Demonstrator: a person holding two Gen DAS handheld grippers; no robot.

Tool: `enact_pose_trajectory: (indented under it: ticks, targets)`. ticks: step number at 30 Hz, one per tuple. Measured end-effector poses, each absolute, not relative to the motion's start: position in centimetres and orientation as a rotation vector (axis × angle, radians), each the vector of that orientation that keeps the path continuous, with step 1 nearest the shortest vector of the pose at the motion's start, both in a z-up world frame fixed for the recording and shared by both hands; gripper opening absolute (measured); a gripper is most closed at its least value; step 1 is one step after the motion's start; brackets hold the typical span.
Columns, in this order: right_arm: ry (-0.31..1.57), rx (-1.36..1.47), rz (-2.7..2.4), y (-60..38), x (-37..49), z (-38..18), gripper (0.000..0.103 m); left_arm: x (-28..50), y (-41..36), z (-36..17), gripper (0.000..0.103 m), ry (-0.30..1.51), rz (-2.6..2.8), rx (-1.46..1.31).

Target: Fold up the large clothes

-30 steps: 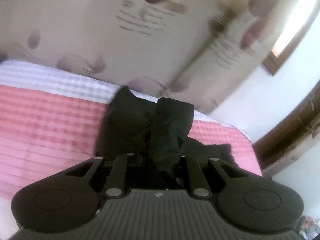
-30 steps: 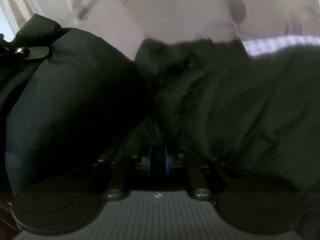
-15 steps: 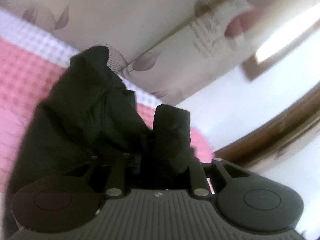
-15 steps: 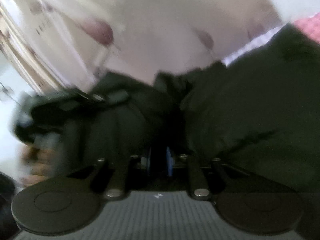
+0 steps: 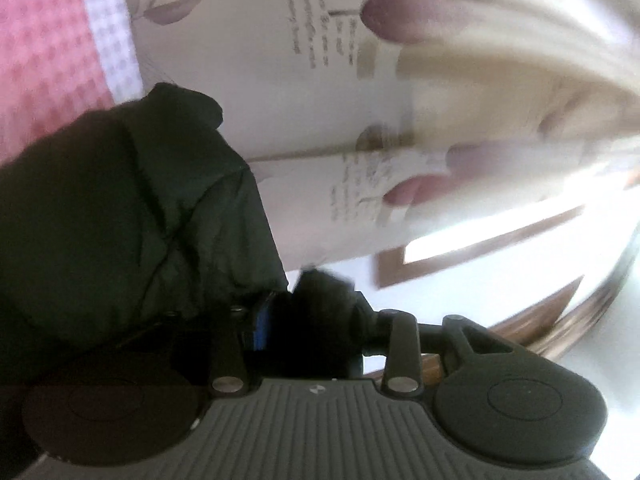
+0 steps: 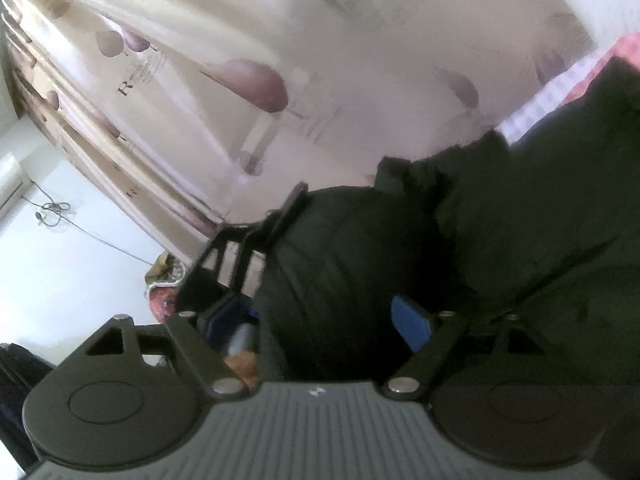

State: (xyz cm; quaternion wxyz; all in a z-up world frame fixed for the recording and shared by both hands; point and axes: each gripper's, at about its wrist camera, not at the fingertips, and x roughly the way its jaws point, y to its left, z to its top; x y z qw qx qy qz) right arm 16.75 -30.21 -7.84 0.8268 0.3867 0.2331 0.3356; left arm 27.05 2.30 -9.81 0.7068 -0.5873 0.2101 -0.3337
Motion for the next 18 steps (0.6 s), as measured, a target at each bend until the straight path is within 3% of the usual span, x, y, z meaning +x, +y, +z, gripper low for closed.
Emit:
enact_pose_trajectory:
  ticks: [5,6,7,11,16,18]
  targets:
    - [0.561,0.727,0.625,-28.4,18.0,-8.5,0.081,26.9,2.3,-10.9,0.041,0.435,-0.783,-1.413]
    - [0.581,0.705,0.599,-28.3,18.2,-8.8,0.076,26.7,2.4,-10.7,0.041,0.447,-0.789,-1.410]
    - [0.594,0.688,0.588,-28.2,18.5,-9.1,0.060,26.4,2.6,-10.4,0.042,0.454,-0.800,-1.415]
    - [0.597,0.705,0.572,-29.0,18.9,-10.1,0.058,24.1,4.7,-7.7,0.043,0.446,-0.805,-1.294]
    - [0.587,0.700,0.570,-29.3,19.1,-9.8,0.059,19.4,9.5,-6.9,0.069,0.394,-0.673,-1.119]
    - [0.588,0.707,0.573,-29.2,19.0,-9.7,0.059,18.5,10.4,-8.4,0.069,0.437,-0.660,-1.132]
